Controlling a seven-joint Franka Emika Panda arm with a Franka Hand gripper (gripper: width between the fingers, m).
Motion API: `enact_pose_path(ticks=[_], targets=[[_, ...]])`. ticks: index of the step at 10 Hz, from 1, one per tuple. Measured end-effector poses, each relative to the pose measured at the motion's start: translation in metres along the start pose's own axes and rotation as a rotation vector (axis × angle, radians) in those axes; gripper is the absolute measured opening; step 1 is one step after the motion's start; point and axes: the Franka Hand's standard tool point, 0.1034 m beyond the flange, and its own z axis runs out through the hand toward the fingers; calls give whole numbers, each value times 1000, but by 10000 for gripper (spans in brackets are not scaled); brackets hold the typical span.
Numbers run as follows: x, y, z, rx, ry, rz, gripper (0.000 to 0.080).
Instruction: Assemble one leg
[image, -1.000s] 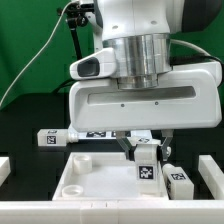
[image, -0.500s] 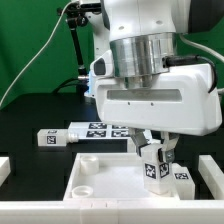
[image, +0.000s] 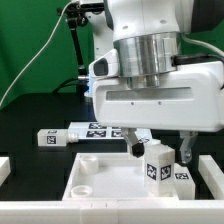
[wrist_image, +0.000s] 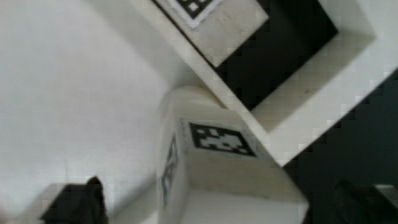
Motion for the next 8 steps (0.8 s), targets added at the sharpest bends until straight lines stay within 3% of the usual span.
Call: enact_pose_path(ticks=[4,8], targets=[[2,2,1,-4,5,-348,649],[4,-4,0,-42,40,-781,649]])
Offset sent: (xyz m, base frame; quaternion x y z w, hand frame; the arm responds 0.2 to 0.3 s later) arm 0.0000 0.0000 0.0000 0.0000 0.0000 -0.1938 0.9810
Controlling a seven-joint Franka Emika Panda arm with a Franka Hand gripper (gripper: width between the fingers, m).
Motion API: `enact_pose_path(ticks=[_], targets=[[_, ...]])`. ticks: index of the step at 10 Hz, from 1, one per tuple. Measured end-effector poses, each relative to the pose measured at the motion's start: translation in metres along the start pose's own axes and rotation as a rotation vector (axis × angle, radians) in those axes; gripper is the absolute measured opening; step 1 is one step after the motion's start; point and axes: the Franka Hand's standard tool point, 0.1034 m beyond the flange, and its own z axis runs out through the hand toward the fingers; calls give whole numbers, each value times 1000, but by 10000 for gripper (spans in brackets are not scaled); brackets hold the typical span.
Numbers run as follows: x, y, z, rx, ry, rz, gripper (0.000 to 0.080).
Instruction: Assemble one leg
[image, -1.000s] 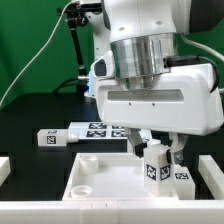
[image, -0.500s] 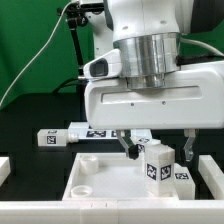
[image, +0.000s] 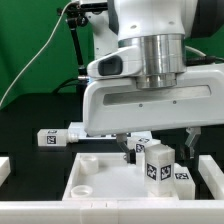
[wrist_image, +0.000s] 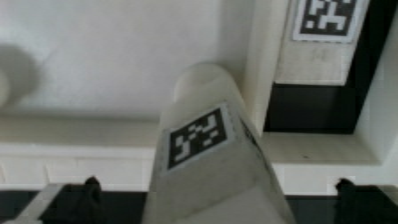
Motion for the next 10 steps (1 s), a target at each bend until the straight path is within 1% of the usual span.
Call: enact_pose_path(ticks=[4,6,7,10], targets=[[1,3,0,-6,0,-245,649],[1,3,0,-6,0,-242,386],[1,3,0,-6,0,-242,282],[1,3,0,-5,0,-211,284]])
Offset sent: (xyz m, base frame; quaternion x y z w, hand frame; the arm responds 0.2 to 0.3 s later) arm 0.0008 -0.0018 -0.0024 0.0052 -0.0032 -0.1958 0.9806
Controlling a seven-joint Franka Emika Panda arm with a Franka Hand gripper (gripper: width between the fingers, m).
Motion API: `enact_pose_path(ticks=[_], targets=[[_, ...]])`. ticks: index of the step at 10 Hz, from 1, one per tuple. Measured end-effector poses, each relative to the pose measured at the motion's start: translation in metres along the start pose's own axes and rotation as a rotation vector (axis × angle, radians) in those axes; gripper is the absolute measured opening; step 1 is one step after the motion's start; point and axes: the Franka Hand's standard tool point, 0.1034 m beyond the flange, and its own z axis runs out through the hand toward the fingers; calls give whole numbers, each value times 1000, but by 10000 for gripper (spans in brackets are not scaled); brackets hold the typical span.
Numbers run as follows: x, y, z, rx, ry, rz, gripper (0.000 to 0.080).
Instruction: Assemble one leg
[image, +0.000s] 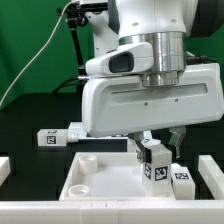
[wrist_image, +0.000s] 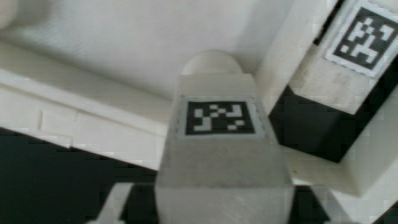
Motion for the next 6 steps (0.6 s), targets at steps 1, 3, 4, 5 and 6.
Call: enact_pose_path(ticks=[1,3,4,5,6], targets=[[0,0,0,1,1,71,284],[0,0,0,2,1,207,284],[0,-1,0,2,2,284,284],[1,-1,0,0,14,384,284],[2,-3,1,0,25,472,284]])
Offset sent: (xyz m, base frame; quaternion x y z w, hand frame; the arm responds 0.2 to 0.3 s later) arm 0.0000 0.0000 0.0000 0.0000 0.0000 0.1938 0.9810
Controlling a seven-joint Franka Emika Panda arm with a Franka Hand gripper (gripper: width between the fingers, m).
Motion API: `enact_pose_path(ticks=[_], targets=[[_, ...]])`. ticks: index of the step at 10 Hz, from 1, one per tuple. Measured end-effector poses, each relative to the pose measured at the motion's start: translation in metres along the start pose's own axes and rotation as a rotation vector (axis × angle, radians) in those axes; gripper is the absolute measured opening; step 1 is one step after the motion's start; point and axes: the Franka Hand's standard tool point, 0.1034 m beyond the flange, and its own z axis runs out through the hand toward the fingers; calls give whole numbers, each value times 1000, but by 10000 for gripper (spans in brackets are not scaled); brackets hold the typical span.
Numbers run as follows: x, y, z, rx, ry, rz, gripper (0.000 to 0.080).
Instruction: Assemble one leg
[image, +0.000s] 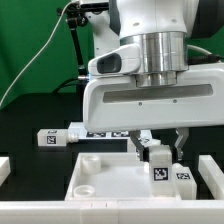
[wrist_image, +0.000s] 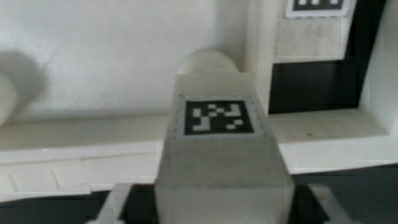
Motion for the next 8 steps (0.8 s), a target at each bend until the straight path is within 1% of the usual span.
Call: enact_pose_path(ticks=[2,3,5,6,8], targets=[[-2,-6,1,9,17,214,284],[-5,-12,1,11,17,330,284],[-9,-21,1,25,-4,593,284],[-10,-23,1,24,-6,720,284],[-12,-27,1,7,-6,859,284]])
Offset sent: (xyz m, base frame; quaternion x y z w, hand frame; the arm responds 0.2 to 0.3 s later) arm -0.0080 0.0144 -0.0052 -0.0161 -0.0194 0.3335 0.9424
